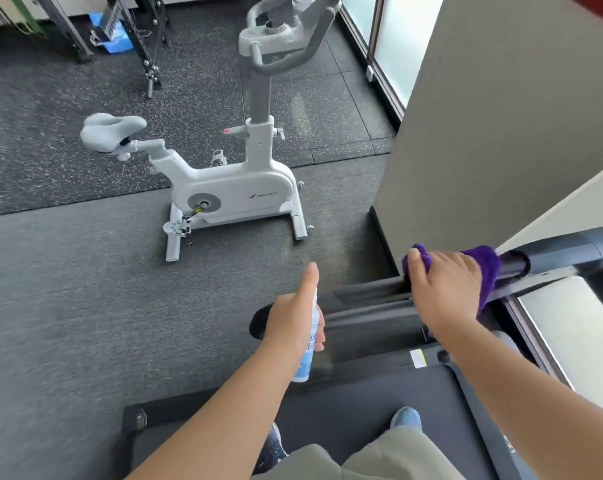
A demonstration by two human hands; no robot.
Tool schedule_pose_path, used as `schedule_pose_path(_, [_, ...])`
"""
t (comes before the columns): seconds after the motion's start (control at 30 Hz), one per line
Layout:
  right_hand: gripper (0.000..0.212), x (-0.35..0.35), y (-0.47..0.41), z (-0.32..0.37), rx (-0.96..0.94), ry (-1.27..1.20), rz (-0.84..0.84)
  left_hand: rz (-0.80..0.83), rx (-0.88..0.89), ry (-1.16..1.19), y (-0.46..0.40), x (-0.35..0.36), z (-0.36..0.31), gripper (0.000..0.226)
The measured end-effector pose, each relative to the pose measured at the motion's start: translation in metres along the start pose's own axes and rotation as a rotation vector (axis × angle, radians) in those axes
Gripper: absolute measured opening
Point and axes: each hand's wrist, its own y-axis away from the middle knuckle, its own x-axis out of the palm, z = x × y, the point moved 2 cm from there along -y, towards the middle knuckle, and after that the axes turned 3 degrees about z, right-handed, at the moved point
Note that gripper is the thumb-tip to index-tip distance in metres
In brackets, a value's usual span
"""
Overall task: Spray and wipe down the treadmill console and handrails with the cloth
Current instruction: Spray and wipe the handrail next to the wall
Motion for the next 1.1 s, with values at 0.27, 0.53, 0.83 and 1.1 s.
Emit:
schedule_pose_path(0.27, [0.057,0.051,0.076,0.171,-0.183,0.065,0.173,-0.030,-0.016,0.048,-0.008,-0.090,0.028,0.085])
schedule_pose_path(0.53, [0.067,0.072,0.105,0.242,-0.392,0.251,0.347,-0.066,-0.023,0.101,-0.008,-0.138,0.032,0.079])
schedule_pose_path(0.83, [0.048,0.047,0.078,0.173,-0.361,0.130,0.258,0.024,0.050,0.064,0.005,-0.082,0.011,0.085])
schedule_pose_path(1.1, [0.051,0.016,0.018,0.034,-0.306,0.139,0.115,0.009,0.026,0.060,0.016,-0.018,0.014,0.086])
